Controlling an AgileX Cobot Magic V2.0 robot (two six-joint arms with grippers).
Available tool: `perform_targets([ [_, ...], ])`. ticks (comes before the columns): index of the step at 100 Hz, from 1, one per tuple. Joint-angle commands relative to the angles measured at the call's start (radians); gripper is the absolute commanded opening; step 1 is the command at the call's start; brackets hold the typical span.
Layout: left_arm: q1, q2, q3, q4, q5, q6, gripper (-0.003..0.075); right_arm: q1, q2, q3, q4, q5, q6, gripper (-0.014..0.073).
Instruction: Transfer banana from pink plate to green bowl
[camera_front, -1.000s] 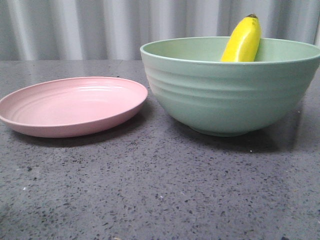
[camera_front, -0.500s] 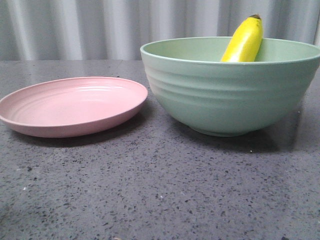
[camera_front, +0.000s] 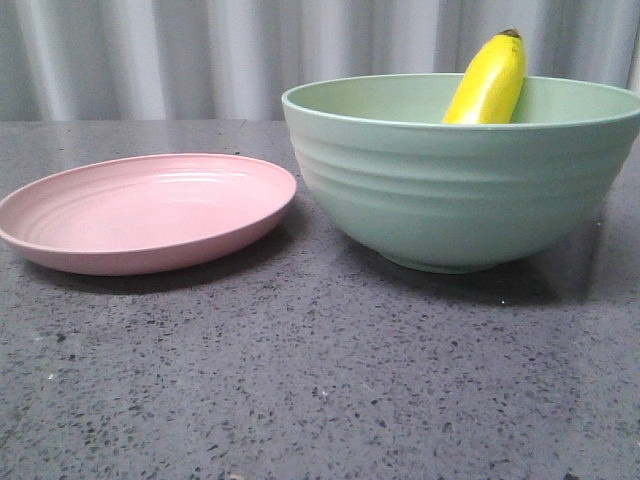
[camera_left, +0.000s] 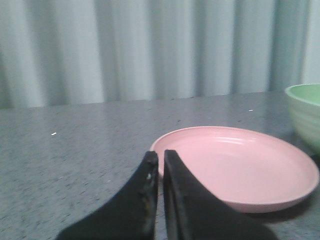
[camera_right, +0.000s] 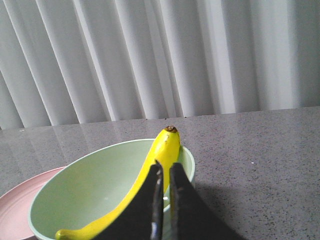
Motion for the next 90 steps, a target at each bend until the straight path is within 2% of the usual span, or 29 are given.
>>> perform_targets([
  [1, 0.091, -0.022, 0.007, 0.003, -0.001, -0.007, -0.0020, -0.004, 0.010, -0.025, -0.014, -0.081, -0.015, -0.0064],
  [11, 0.170, -0.072, 0.007, 0.003, 0.099, -0.007, -0.0020, -0.004, 0.010, -0.025, -0.014, -0.081, -0.015, -0.0064],
  [27, 0.192, -0.110, 0.009, 0.005, 0.337, -0.007, -0.0020, -0.004, 0.010, -0.025, -0.014, -0.081, -0.015, -0.0064],
  [90, 0.194, -0.110, 0.009, -0.001, 0.336, -0.016, -0.0020, -0.004, 0.010, -0.025, -0.014, -0.083, -0.015, -0.0064],
])
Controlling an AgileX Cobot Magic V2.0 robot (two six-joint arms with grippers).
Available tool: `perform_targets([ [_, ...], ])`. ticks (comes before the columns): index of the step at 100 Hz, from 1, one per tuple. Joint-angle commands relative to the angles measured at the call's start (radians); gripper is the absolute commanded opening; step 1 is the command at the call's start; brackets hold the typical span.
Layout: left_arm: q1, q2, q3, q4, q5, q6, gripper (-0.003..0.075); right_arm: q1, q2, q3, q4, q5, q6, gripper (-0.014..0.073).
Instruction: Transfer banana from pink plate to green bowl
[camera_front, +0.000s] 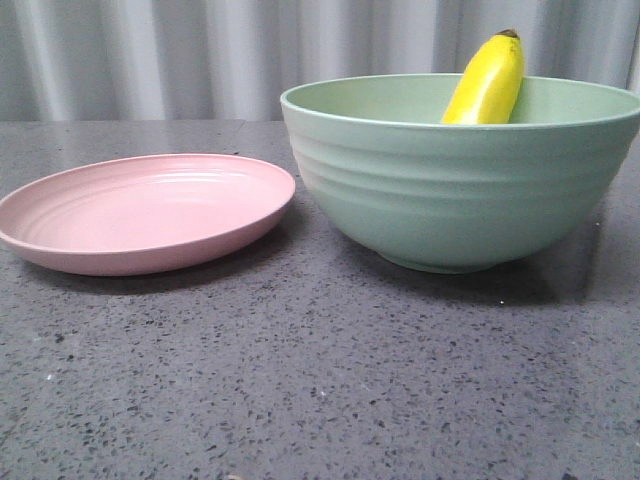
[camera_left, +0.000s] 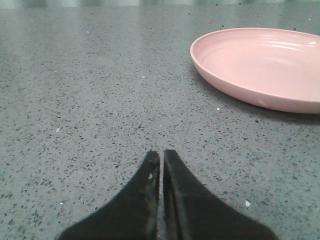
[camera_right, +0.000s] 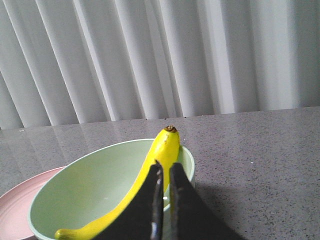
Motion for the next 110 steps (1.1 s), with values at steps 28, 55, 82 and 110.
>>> perform_targets([
  [28, 0.003, -0.028, 0.009, -0.006, -0.054, -0.012, -0.0020, -0.049, -0.053, -0.008, -0.014, -0.084, -0.015, -0.0064],
  [55, 0.003, -0.028, 0.009, -0.006, -0.054, -0.012, -0.0020, -0.265, -0.189, 0.088, -0.014, -0.081, -0.015, -0.0064],
  [82, 0.003, -0.028, 0.009, -0.006, -0.054, -0.012, -0.0020, -0.327, -0.215, 0.287, -0.024, 0.002, -0.020, -0.0064],
  [110, 0.003, -0.028, 0.009, -0.006, -0.054, -0.012, -0.0020, -0.332, -0.215, 0.288, -0.074, 0.259, -0.033, -0.0064],
])
